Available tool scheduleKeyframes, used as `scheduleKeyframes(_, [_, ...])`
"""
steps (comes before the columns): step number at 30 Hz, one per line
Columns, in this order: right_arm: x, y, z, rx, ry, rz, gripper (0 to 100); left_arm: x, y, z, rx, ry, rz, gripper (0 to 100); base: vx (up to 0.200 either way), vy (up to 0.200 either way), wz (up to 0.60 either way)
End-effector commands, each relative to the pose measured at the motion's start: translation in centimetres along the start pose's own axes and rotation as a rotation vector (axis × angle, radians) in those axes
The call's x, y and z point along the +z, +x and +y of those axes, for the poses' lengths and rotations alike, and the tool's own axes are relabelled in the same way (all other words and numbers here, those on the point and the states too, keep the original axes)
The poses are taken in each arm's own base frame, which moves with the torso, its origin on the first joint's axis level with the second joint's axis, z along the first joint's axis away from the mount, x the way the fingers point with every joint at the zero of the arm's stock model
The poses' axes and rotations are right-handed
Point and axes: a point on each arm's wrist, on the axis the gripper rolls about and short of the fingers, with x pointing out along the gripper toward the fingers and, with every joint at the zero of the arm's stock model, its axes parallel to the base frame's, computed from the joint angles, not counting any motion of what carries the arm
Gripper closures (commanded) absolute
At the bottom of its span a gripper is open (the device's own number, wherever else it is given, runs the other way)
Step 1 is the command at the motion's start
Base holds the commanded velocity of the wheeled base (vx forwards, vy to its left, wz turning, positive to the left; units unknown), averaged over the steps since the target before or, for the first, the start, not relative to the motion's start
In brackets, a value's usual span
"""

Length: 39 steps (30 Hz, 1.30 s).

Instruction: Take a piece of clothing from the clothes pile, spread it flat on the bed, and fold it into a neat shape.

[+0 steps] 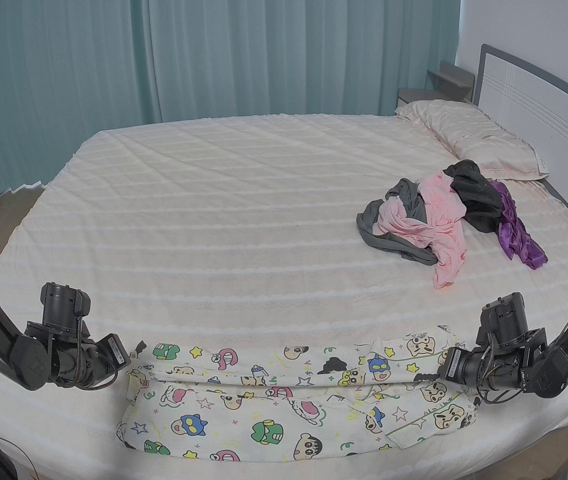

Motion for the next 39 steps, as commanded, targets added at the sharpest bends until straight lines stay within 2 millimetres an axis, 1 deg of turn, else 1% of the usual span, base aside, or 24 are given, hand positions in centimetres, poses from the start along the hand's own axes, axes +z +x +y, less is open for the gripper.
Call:
scheduleKeyframes(1, [-0.9, 0.5, -0.5, -0.029, -0.009, 0.041, 100, -0.7, 0.5, 0.5, 0.031, 0.003, 0.033, 100, 0.000, 0.000, 0.00])
scheduleKeyframes(5, [-1.5, 0.8, -0.6, -0.042, -0.022, 0.069, 100, -1.1, 0.9, 0.7, 0.042, 0.008, 0.058, 100, 0.000, 0.000, 0.00])
scheduleKeyframes(10, [-1.7, 0.8, -0.8, -0.050, -0.023, 0.076, 100, -1.8, 0.9, 0.8, 0.052, 0.021, 0.083, 100, 0.000, 0.000, 0.00])
scheduleKeyframes(11, [-1.8, 0.8, -0.8, -0.052, -0.023, 0.078, 0, -2.0, 0.8, 0.9, 0.053, 0.022, 0.086, 0, 0.000, 0.000, 0.00])
scheduleKeyframes(14, [-1.9, 0.7, -0.9, -0.052, -0.025, 0.080, 0, -2.1, 0.7, 1.0, 0.056, 0.034, 0.087, 0, 0.000, 0.000, 0.00])
scheduleKeyframes(16, [-1.7, 0.1, -0.8, -0.041, -0.025, 0.065, 0, -2.3, 0.5, 1.2, 0.065, 0.037, 0.090, 0, 0.000, 0.000, 0.00])
scheduleKeyframes(19, [-1.4, -0.9, -0.7, -0.025, -0.018, 0.031, 0, -2.4, -0.5, 1.4, 0.060, 0.034, 0.073, 0, 0.000, 0.000, 0.00])
scheduleKeyframes(24, [-0.5, -2.3, -0.8, -0.013, -0.001, -0.027, 0, -1.4, -2.6, 1.2, 0.012, 0.021, -0.011, 0, 0.000, 0.000, 0.00])
scheduleKeyframes(27, [-0.3, -2.7, -1.1, -0.017, 0.002, -0.043, 0, -0.7, -3.2, 1.0, -0.010, 0.041, -0.049, 0, 0.000, 0.000, 0.00])
scheduleKeyframes(31, [-0.7, -2.8, -1.7, -0.035, -0.017, -0.030, 0, -0.6, -3.0, 1.5, -0.012, 0.193, -0.022, 0, 0.000, 0.000, 0.00])
scheduleKeyframes(32, [-0.9, -2.7, -1.8, -0.039, -0.028, -0.023, 0, -0.6, -2.6, 1.7, -0.019, 0.242, 0.003, 0, 0.000, 0.000, 0.00])
scheduleKeyframes(39, [-1.0, -2.9, -1.9, -0.037, -0.039, -0.026, 0, -0.8, -0.2, 1.7, -0.102, 0.315, 0.121, 0, 0.000, 0.000, 0.00])
